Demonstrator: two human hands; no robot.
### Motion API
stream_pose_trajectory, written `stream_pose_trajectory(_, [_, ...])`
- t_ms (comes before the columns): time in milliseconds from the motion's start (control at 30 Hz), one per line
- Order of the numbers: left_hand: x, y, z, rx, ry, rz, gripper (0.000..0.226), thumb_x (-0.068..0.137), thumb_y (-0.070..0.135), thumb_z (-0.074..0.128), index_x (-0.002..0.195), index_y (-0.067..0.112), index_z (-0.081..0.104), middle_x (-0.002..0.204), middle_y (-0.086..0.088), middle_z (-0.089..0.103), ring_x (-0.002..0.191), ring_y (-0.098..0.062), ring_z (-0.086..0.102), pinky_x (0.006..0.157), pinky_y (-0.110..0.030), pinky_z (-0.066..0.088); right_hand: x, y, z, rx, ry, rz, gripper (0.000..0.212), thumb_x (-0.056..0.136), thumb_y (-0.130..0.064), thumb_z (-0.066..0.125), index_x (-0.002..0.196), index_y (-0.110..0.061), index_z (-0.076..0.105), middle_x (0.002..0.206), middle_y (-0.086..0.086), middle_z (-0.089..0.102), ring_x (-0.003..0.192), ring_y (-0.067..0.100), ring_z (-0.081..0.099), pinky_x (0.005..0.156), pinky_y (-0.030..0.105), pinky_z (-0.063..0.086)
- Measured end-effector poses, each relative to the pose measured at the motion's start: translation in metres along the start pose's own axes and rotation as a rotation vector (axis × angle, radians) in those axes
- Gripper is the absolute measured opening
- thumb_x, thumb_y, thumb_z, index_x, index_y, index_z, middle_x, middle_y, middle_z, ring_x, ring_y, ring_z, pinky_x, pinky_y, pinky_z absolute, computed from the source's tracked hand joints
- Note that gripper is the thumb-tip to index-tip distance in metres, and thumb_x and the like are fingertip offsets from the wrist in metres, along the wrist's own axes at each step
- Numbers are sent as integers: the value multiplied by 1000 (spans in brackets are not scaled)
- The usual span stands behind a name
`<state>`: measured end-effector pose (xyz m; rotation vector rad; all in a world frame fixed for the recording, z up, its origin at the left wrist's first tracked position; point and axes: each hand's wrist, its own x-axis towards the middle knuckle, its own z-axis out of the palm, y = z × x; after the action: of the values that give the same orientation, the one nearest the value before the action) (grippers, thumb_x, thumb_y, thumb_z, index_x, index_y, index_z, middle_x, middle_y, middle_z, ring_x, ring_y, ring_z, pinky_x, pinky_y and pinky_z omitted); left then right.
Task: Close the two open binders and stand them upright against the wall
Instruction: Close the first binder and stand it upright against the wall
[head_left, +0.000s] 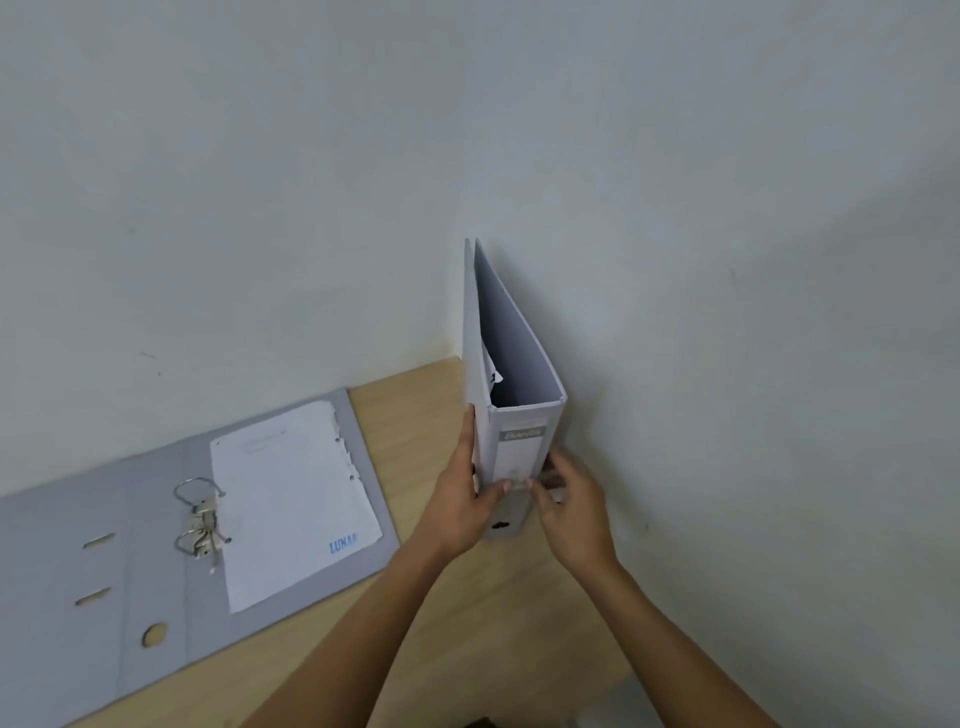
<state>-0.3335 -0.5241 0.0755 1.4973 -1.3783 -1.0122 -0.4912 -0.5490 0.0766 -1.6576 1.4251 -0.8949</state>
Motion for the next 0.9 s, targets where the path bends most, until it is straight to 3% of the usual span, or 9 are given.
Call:
stream_pose_trajectory(100, [20,3,6,16,3,-23,107,90,28,72,160,31,-9,164,3,32,145,-20,39,114,-39,42,15,4,6,133,128,182,32,90,-7,69,120,-15,59,98,3,68,88,24,73,81,43,62])
stream_pose_trajectory(200, [33,9,13,33,20,-32,109,91,26,71,160,31,-13,165,0,27,147,-21,35,117,-40,38,24,12,13,263,141,344,18,90,-13,72,101,-11,58,93,6,69,89,27,73,84,53,61])
stream_pose_trajectory(300, [47,10,17,36,41,-49,107,93,16,70,160,26,-13,168,-1,21,151,-22,29,120,-44,32,32,14,17,298,50,365,8,91,-14,69,97,-16,63,101,7,71,99,25,70,91,53,59])
stream_pose_trajectory(400, [64,14,17,44,51,-65,105,94,15,68,160,26,-13,166,-3,25,150,-24,33,119,-45,36,45,12,16,300,-21,344,17,91,-7,63,104,-18,63,110,5,70,106,24,68,94,52,57])
stream_pose_trajectory(600, [90,14,12,66,45,-80,103,95,16,67,160,26,-12,167,-2,24,149,-25,33,117,-49,38,68,12,16,262,-96,300,31,87,-9,61,100,-37,56,110,-10,66,104,12,65,85,37,59])
stream_pose_trajectory(667, [94,14,9,65,49,-97,101,96,16,65,160,27,-11,166,-2,26,148,-24,35,117,-47,39,71,12,18,261,-129,291,36,88,-9,59,99,-43,53,110,-17,63,104,8,63,83,32,58])
stream_pose_trajectory(900, [97,11,13,71,84,-134,92,99,19,60,161,23,-7,161,-5,36,142,-24,42,113,-34,42,82,12,17,232,-187,256,46,85,1,54,101,-41,51,115,-11,61,116,13,59,93,39,56])
